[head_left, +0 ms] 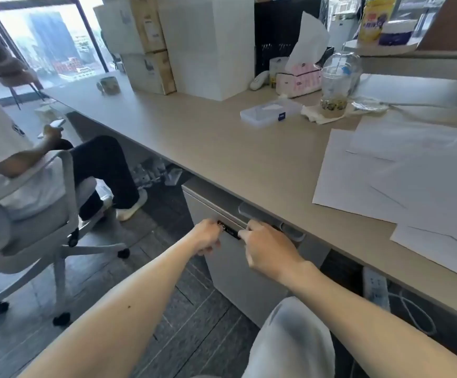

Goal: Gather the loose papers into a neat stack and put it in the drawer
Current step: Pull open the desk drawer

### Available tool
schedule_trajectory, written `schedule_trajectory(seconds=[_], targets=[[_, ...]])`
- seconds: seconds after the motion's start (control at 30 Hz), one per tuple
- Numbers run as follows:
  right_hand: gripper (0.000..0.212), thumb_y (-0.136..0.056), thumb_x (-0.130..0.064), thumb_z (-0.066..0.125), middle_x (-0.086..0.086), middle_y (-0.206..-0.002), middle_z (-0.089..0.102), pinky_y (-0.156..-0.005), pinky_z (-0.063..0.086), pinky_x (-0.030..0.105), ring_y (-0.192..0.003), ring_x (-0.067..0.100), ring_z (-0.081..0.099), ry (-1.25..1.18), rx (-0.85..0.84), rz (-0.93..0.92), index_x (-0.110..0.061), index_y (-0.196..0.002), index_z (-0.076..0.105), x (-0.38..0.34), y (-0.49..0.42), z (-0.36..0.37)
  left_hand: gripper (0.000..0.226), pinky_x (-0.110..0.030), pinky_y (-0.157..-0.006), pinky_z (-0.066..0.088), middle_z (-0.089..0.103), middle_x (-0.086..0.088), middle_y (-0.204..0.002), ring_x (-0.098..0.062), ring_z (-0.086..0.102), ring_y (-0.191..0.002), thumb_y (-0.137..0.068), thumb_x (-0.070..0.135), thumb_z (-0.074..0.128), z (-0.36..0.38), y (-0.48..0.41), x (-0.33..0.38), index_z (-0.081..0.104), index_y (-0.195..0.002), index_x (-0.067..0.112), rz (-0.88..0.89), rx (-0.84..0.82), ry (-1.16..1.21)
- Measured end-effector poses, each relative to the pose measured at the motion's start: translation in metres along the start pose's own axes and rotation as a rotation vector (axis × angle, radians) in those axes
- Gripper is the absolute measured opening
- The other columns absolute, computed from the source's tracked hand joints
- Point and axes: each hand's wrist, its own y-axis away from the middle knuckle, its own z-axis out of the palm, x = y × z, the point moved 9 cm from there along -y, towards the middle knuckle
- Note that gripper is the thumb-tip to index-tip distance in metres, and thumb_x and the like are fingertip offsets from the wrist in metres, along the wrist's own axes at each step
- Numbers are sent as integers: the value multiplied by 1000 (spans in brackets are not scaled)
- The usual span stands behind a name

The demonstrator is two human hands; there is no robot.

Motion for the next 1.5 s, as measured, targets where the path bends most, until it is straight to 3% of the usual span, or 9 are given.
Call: schedule_trajectory(seconds=[0.33,0.6,0.7,0.8,0.9,1.1,1.2,1.33,1.5], targets=[[20,-91,-11,52,11,-113,58,-70,41,28,-102,28,57,-29,34,-44,-7,-106,64,4,3,-2,21,-21,-43,29,57,-5,-76,-17,44,-56,-99,25,37,17,0,-19,53,-87,18,-45,233,521],[31,-90,-16,56,9,-119,58,-86,51,34,-111,26,53,22,39,-13,-10,-120,62,-3,12,1,26,-30,-58,37,58,-7,-80,-21,48,-67,-94,24,42,9,12,-37,59,-84,9,9,388,537],[25,-92,-30,55,8,-112,59,-84,47,37,-105,28,56,79,-57,4,-13,-109,63,-7,10,8,26,-31,-57,34,54,-5,-71,-22,46,-65,-91,25,47,2,28,-66,59,-76,7,26,367,550],[27,-95,-37,51,8,-83,56,-66,40,32,-83,32,58,-31,-246,29,-13,-88,64,-23,13,28,21,-28,-57,36,52,-5,-66,-23,48,-63,-89,21,54,-15,44,-88,62,-73,11,-4,284,481],[38,-96,-36,53,9,-71,54,-61,34,31,-66,27,50,-93,-262,-32,-7,-74,61,-54,22,33,18,-28,-56,43,60,-4,-76,-23,55,-66,-86,19,53,-36,71,-103,70,-79,14,-59,266,315],[55,-94,-37,56,4,-49,42,-48,29,30,-48,21,37,-205,-264,-168,-12,-49,39,-115,37,46,10,-36,-80,35,56,5,-91,-19,51,-87,-88,19,50,-95,146,-79,59,-83,15,312,735,-197],[57,-95,-38,55,14,-50,46,-50,32,33,-46,19,37,-297,-310,-212,-4,-51,47,-144,47,57,27,-32,-72,33,59,0,-72,-27,57,-74,-88,24,43,-89,148,-78,64,-75,13,301,572,-459],[54,-97,-36,52,14,-57,63,-64,49,35,-49,16,49,-413,-413,-275,2,-59,56,-183,61,73,31,-34,-65,42,55,-6,-83,-32,56,-74,-90,26,38,-100,155,-95,65,-83,14,144,481,-554],[47,-97,-32,51,-7,-45,61,-74,57,35,-50,11,60,-523,-521,-319,-14,-53,51,-222,76,97,23,-32,-66,54,60,-4,-75,-24,62,-57,-89,23,39,-106,173,-128,58,-77,17,-30,352,-663]])
